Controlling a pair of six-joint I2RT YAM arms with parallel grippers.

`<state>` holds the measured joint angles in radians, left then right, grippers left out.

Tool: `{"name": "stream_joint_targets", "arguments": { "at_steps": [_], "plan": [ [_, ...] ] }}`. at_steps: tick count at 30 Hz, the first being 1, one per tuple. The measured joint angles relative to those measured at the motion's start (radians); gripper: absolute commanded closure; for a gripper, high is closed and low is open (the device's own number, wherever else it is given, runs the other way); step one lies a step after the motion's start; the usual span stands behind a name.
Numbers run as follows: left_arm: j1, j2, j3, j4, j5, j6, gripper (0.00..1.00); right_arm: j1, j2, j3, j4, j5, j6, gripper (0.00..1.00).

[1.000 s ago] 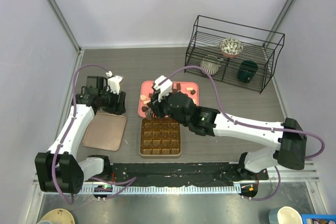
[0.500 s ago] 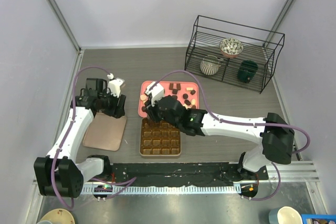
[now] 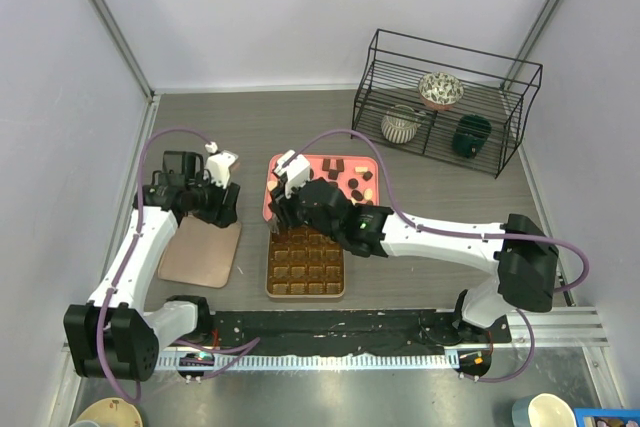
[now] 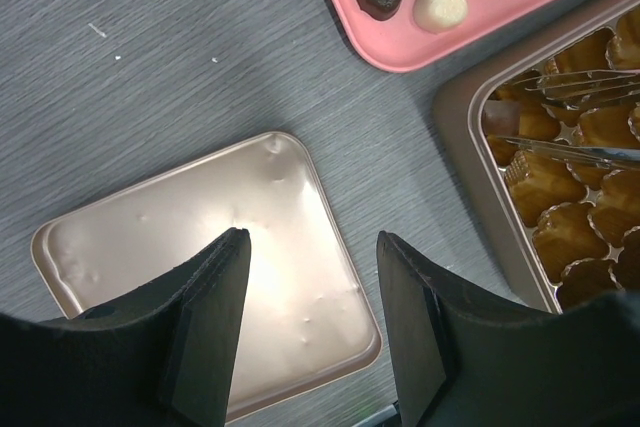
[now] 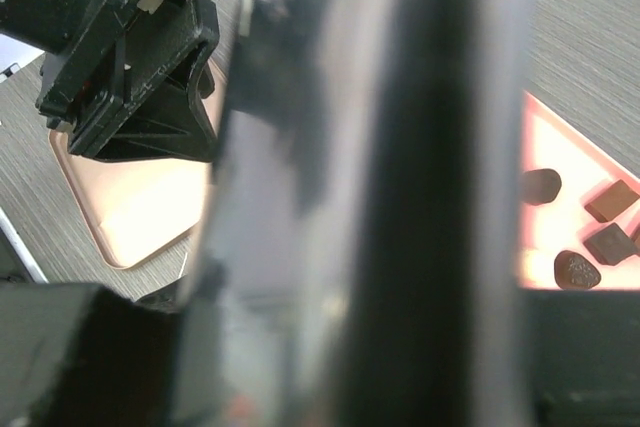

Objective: Pack the chocolate
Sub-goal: Place the fake chocolate in the packing box, then move the packing box to the center of the board.

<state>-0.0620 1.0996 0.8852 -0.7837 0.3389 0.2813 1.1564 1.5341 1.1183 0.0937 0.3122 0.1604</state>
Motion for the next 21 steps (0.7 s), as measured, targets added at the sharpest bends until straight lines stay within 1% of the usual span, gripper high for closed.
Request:
{"name": "stream_joint_targets", "arguments": {
  "at_steps": [6, 9, 10, 13, 16, 21],
  "plan": [
    [-0.003, -0.004, -0.007, 0.000, 0.026, 0.015, 0.42, 0.000, 0.000, 0.013, 0.003, 0.032, -0.013, 0.60],
    [-0.031, -0.012, -0.021, 0.002, 0.029, 0.033, 0.42, -0.009, -0.004, 0.025, -0.002, 0.063, -0.034, 0.61],
    [-0.051, -0.017, -0.029, 0.006, 0.026, 0.040, 0.42, -0.014, -0.008, 0.027, -0.006, 0.068, -0.038, 0.61],
    [-0.173, -0.043, -0.076, 0.028, -0.008, 0.075, 0.42, -0.055, -0.029, 0.031, -0.014, 0.076, -0.049, 0.61],
    [-0.288, -0.064, -0.134, 0.044, -0.045, 0.116, 0.43, -0.144, -0.049, 0.031, -0.017, 0.060, -0.045, 0.62],
    [-0.378, -0.070, -0.185, 0.055, -0.080, 0.168, 0.43, -0.309, -0.050, 0.041, -0.021, 0.024, -0.026, 0.62]
  ]
}}
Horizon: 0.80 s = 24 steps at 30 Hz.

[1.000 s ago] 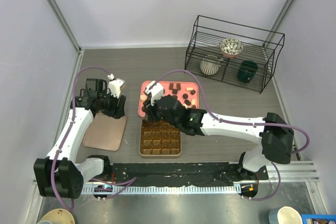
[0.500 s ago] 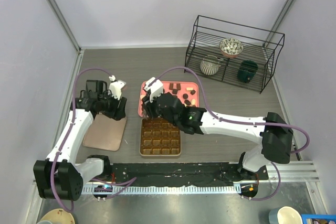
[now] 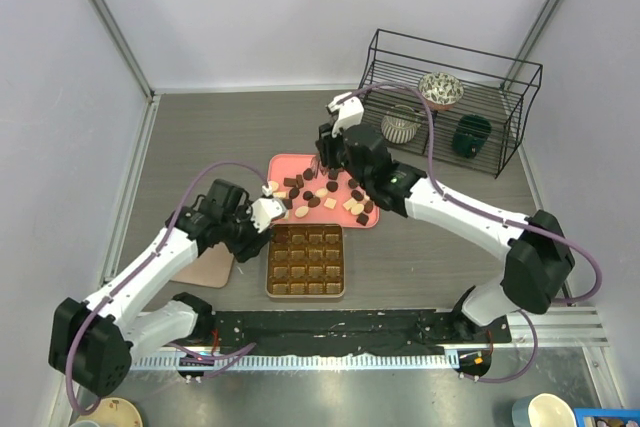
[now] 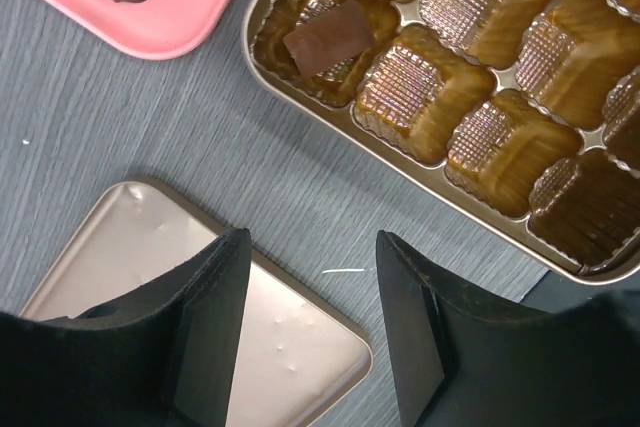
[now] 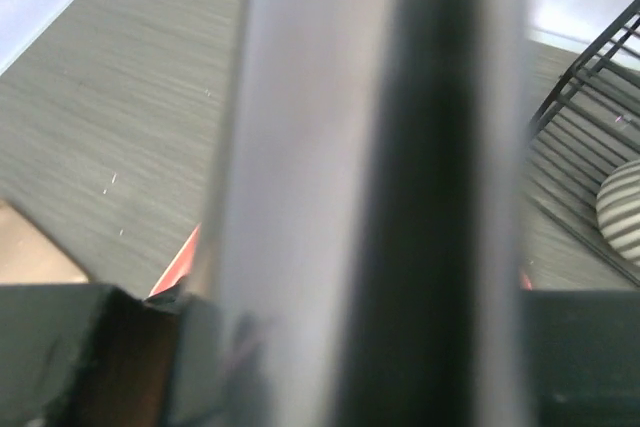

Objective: Pack the chocolate
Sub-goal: Move the packing box to the center of the board.

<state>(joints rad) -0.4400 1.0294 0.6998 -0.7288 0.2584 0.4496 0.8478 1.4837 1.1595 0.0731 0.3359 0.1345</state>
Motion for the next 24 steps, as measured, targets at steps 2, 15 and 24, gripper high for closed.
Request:
{"name": "stream_joint_targets", "arguments": {
  "at_steps": [2, 15, 24],
  "plan": [
    [-0.021, -0.009, -0.010, 0.000, -0.005, 0.016, 0.43, -0.032, 0.020, 0.021, 0.000, -0.013, 0.001, 0.61],
    [-0.150, -0.050, -0.083, -0.002, -0.011, 0.094, 0.44, -0.116, 0.248, 0.174, -0.002, -0.113, 0.005, 0.61],
    [-0.225, 0.001, -0.116, 0.009, -0.039, 0.125, 0.43, -0.128, 0.262, 0.181, -0.006, -0.132, 0.004, 0.59]
  ]
}}
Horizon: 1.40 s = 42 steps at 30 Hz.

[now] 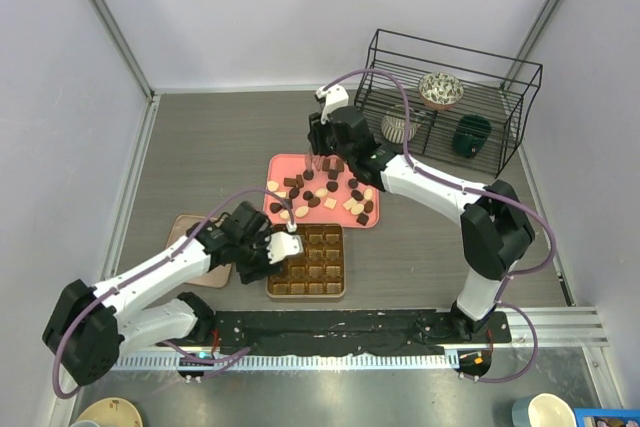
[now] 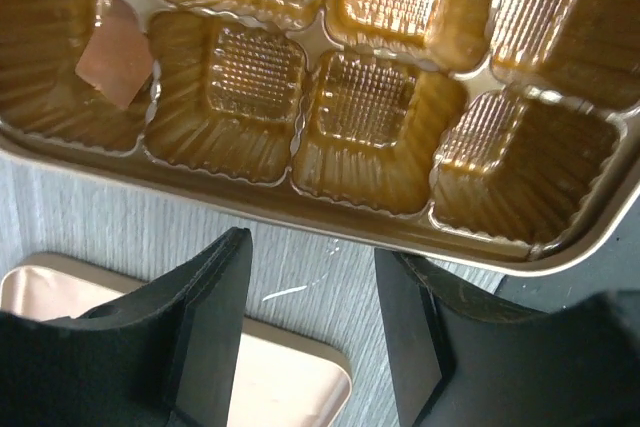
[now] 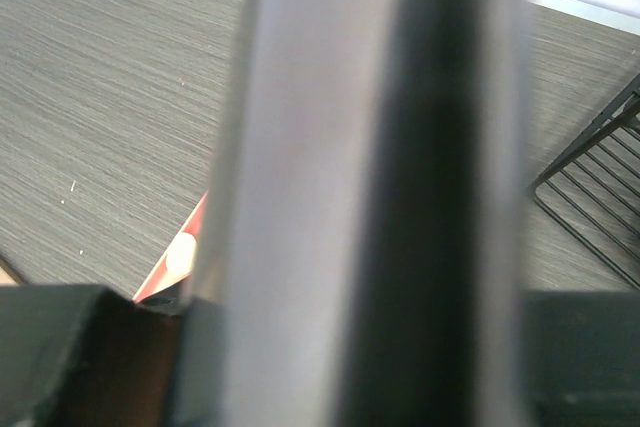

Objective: Pack the chocolate
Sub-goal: Move the packing box to the center of the board.

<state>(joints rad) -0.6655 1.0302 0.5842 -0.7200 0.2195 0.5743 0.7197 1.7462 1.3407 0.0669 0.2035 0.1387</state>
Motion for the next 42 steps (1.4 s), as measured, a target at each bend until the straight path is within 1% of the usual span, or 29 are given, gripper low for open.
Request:
{"name": "stream_joint_targets", "arguments": {
  "at_steps": [8, 10, 13, 18, 22, 26, 32, 35, 38, 42],
  "plan": [
    [-0.200, 0.156, 0.038, 0.076, -0.058, -0.088, 0.43, 0.000, 0.022, 0.002, 0.000, -0.005, -0.001, 0.56],
    [-0.231, 0.177, 0.051, 0.097, -0.075, -0.106, 0.43, 0.000, 0.022, 0.002, 0.000, -0.005, -0.004, 0.56],
    [-0.245, 0.186, 0.059, 0.127, -0.108, -0.121, 0.42, 0.000, 0.022, 0.001, 0.000, -0.005, -0.008, 0.56],
    [-0.245, 0.186, 0.059, 0.164, -0.204, -0.119, 0.42, 0.000, 0.022, 0.001, 0.000, -0.005, -0.011, 0.56],
    [-0.245, 0.196, 0.059, 0.189, -0.253, -0.114, 0.40, 0.000, 0.022, 0.001, 0.001, -0.005, -0.012, 0.55],
    [-0.245, 0.217, 0.072, 0.211, -0.269, -0.117, 0.40, 0.000, 0.022, 0.001, 0.001, -0.004, -0.012, 0.54],
    [-0.245, 0.284, 0.146, 0.257, -0.281, -0.122, 0.41, -0.002, 0.022, -0.002, 0.005, -0.004, -0.013, 0.53],
    [-0.230, 0.290, 0.155, 0.271, -0.286, -0.122, 0.41, -0.004, 0.022, -0.012, 0.010, -0.004, -0.013, 0.52],
    [-0.179, 0.273, 0.155, 0.257, -0.281, -0.122, 0.41, -0.006, 0.022, -0.023, 0.011, -0.004, -0.013, 0.52],
    [-0.031, 0.157, 0.162, 0.187, -0.249, -0.122, 0.39, -0.011, 0.022, -0.027, 0.011, -0.004, -0.017, 0.52]
  ]
}}
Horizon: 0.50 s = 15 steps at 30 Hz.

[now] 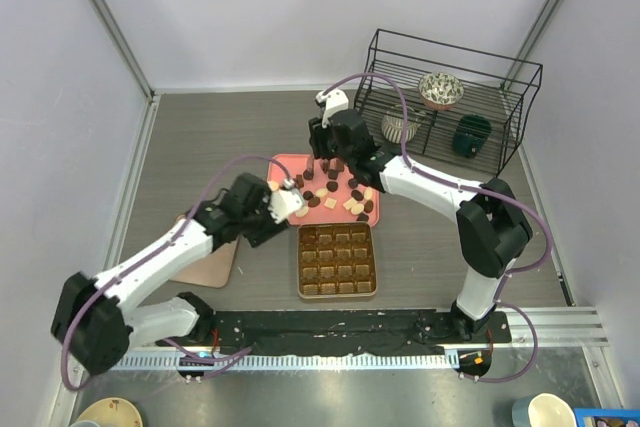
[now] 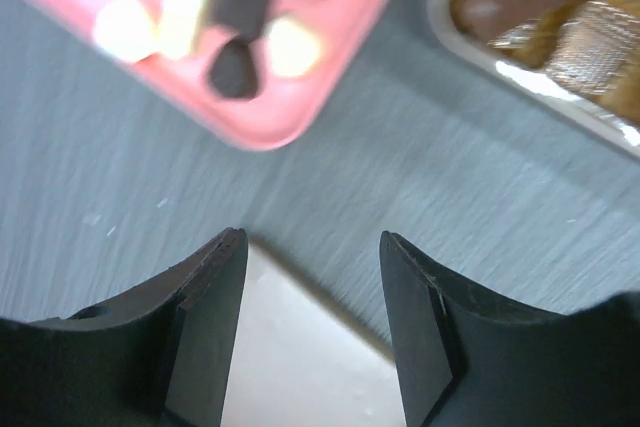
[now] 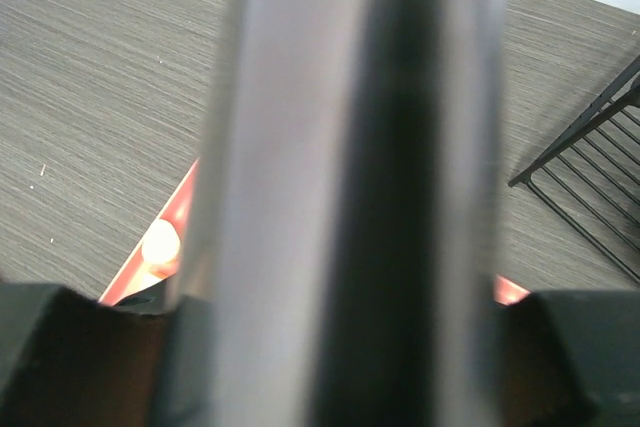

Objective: Pack the chocolate
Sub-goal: Move the packing box to the center of the board, then pick up the fake chocolate from the plate.

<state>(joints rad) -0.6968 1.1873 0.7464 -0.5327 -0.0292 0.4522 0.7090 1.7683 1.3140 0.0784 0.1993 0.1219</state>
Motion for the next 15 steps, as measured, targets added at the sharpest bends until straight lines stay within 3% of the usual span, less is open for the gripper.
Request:
{"name": "stream_joint_targets", "arguments": {
  "at_steps": [2, 3, 6, 10, 15],
  "plan": [
    [0.098, -0.082, 0.020, -0.050, 0.026, 0.000, 0.37, -0.003, 0.000, 0.000, 0.002, -0.001, -0.002, 0.52],
    [0.148, -0.119, 0.031, -0.069, 0.041, 0.001, 0.27, -0.005, 0.000, 0.000, 0.003, -0.001, -0.003, 0.52],
    [0.288, -0.202, 0.052, -0.107, 0.087, 0.008, 0.19, -0.005, 0.000, 0.000, 0.003, -0.001, -0.004, 0.52],
    [0.457, -0.232, 0.054, -0.143, 0.166, 0.007, 0.14, -0.006, 0.006, 0.005, 0.004, -0.004, -0.003, 0.52],
    [0.624, -0.154, 0.059, -0.163, 0.261, -0.005, 0.12, -0.006, 0.034, 0.025, 0.004, -0.010, -0.002, 0.51]
  ]
}}
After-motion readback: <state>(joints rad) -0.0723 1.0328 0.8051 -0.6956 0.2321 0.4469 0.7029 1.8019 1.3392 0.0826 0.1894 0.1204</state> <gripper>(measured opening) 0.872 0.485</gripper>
